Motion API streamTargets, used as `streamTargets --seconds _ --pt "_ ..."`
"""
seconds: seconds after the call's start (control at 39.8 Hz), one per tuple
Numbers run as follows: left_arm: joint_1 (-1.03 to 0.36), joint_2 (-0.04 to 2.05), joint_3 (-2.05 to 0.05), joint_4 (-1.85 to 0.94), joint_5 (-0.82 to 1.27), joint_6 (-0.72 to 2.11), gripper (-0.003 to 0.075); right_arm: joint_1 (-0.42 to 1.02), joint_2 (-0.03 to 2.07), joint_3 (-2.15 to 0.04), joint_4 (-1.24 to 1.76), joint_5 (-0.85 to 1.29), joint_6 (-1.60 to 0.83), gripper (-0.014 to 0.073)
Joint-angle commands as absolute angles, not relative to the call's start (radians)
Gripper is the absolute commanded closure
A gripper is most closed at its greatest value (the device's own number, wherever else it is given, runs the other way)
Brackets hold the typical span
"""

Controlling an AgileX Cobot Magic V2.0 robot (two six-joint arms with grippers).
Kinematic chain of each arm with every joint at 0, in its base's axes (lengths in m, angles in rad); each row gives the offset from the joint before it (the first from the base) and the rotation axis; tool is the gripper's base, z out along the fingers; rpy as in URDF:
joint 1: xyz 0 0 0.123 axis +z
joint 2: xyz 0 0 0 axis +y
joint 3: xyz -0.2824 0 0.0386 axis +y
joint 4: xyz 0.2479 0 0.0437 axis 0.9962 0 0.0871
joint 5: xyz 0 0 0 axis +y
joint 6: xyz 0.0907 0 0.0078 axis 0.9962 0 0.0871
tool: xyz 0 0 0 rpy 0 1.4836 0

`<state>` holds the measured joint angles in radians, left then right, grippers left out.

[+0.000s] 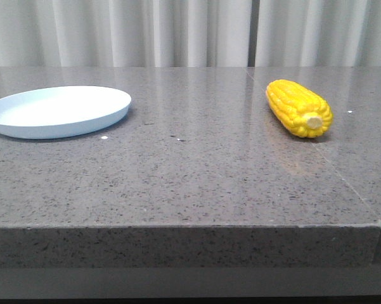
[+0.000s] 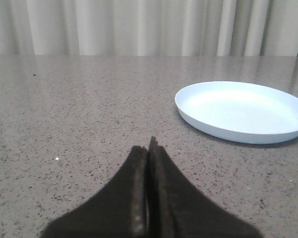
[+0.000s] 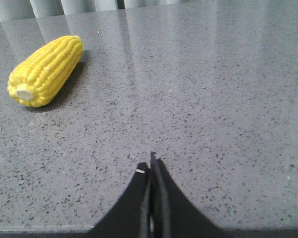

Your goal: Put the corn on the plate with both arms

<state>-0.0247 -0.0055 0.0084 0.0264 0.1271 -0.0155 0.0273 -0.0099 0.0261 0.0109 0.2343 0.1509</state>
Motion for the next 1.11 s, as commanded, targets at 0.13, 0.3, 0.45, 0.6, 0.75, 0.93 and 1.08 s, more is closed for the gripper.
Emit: streamTargets --seconds 0.13,0.3,0.45,0.6,0.75,0.93,1.08 --pt "-0.024 -0.022 0.031 0.017 0.037 -0.025 0.0741 0.020 -0.027 0.005 0.017 0.162 0.140 0.0656" --pt "-0.024 -0.022 0.031 0.017 0.037 -0.025 0.0741 0.020 -0.027 0.005 0.017 0.162 0.140 0.0656" --pt "-0.024 -0.022 0.031 0.017 0.006 -0.025 0.0741 0.020 -0.027 0.005 0.017 0.159 0.140 0.0656" --pt "-0.024 -0.022 0.031 0.017 -0.166 -0.025 0.0741 0.020 -0.027 0.004 0.017 0.076 0.140 0.0656" --pt "-0.024 -0.022 -0.034 0.017 -0.265 -0.025 0.0741 0.021 -0.027 -0.046 0.017 0.020 0.140 0.0656" --pt "-0.024 0.026 -0.226 0.017 -0.055 -0.025 0.0741 0.021 -0.010 -0.219 0.017 0.198 0.140 0.0656" --pt "-0.024 0.170 -0.391 0.017 0.148 -0.025 0.0741 0.021 0.096 -0.392 0.017 0.336 0.140 0.0656"
